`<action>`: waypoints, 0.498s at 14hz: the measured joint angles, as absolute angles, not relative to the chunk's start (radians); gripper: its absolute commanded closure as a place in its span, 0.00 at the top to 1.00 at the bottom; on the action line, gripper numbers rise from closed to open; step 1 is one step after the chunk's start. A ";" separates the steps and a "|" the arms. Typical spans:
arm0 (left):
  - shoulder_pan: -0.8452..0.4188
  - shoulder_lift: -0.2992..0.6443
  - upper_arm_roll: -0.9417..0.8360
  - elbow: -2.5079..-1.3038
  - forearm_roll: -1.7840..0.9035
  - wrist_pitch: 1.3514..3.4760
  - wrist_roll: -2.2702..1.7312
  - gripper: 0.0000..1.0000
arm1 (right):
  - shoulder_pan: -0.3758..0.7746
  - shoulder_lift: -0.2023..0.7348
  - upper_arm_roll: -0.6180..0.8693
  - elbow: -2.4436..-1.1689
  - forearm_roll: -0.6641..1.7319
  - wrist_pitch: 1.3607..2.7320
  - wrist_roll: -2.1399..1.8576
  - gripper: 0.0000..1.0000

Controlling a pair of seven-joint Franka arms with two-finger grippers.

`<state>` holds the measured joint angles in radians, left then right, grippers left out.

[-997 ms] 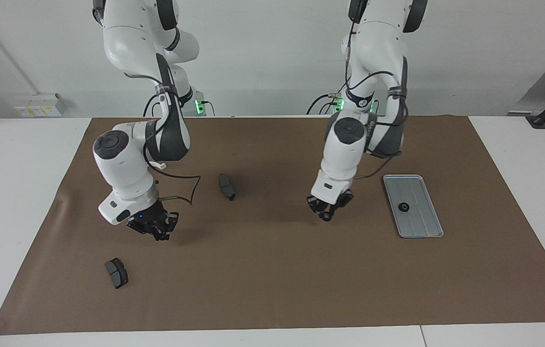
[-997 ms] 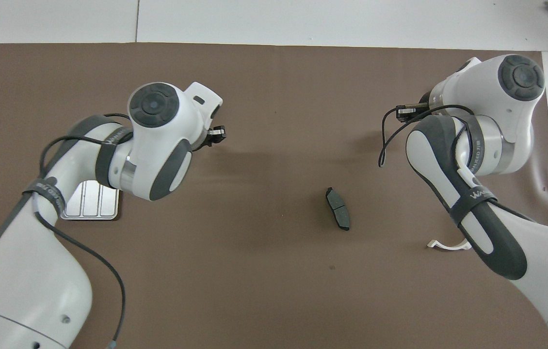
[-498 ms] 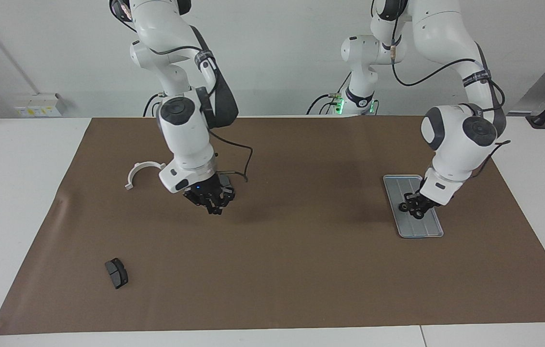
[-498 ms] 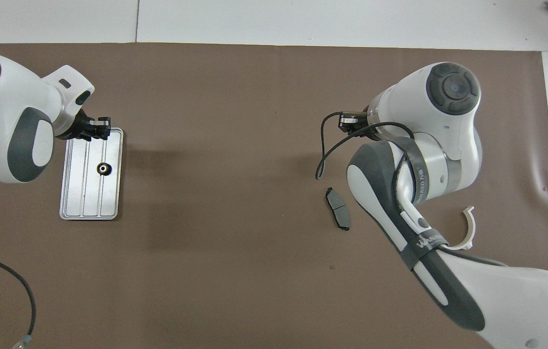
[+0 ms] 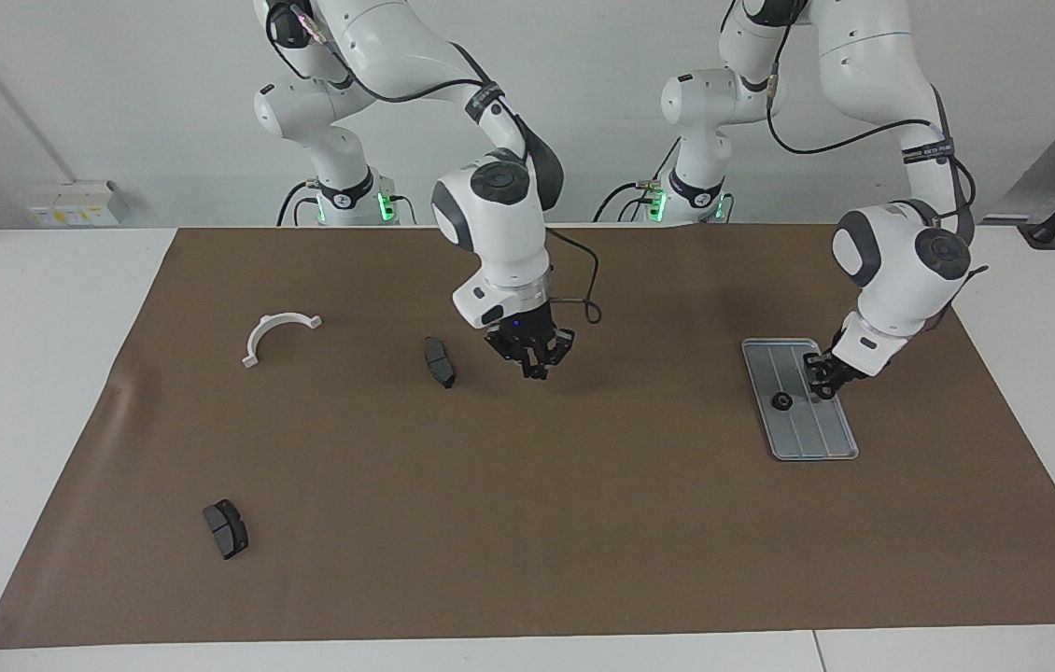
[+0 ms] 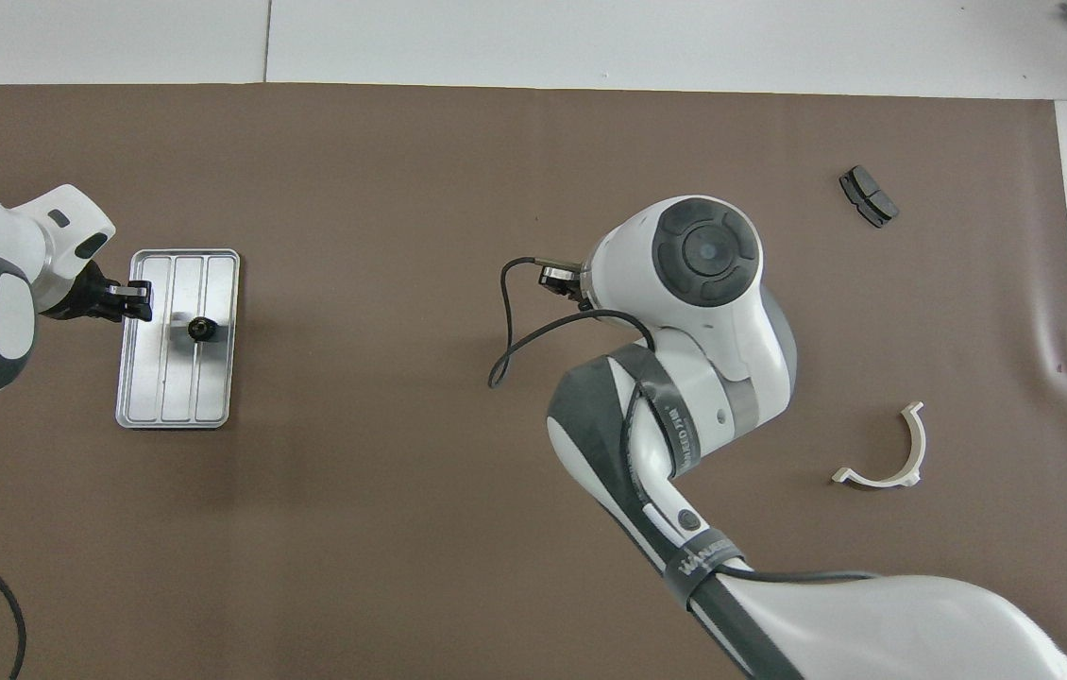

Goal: Pick bearing gear from pile to tray

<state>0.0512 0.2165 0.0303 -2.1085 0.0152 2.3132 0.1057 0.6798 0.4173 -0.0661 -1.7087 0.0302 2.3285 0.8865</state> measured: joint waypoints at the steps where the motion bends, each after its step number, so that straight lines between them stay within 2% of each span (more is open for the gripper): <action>1: 0.051 0.207 0.028 -2.126 0.015 2.322 0.106 0.55 | 0.697 0.444 -0.066 -1.709 -0.009 2.349 0.932 0.00; 3: 0.051 0.198 0.026 -2.130 0.015 2.323 0.106 0.99 | 0.717 0.482 -0.066 -1.709 -0.041 2.387 0.980 0.02; 5: 0.051 0.190 0.025 -2.128 0.015 2.325 0.106 1.00 | 0.726 0.500 -0.066 -1.710 -0.043 2.396 0.987 0.10; 6: 0.051 0.188 0.023 -2.123 0.015 2.327 0.106 1.00 | 0.729 0.505 -0.066 -1.713 -0.043 2.397 0.987 0.17; 7: 0.050 0.185 0.020 -2.115 0.015 2.327 0.105 1.00 | 0.732 0.508 -0.066 -1.722 -0.044 2.405 0.987 0.36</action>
<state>0.0502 0.1850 0.0198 -2.1153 0.0151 2.3273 0.1053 0.7325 0.5083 -0.0661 -1.7218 -0.0435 2.4048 0.9868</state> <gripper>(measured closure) 0.115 0.767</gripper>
